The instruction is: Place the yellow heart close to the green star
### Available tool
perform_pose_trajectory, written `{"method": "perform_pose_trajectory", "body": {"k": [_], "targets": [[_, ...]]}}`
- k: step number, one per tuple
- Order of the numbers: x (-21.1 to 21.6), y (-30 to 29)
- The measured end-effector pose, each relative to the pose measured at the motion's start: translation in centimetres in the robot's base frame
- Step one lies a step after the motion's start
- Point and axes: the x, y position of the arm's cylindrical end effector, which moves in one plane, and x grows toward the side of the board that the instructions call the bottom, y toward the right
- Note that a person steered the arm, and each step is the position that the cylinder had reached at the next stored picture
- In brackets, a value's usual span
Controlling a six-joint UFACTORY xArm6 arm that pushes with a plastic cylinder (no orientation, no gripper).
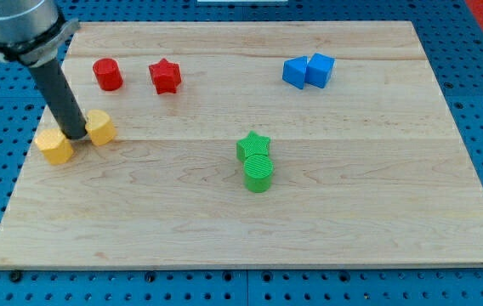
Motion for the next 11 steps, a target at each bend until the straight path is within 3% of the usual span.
{"method": "perform_pose_trajectory", "body": {"k": [2, 5, 6, 7, 11], "targets": [[-3.6, 1.5], [-2.2, 15.2], [0.8, 10.3], [2.3, 12.8], [-1.1, 17.6]]}}
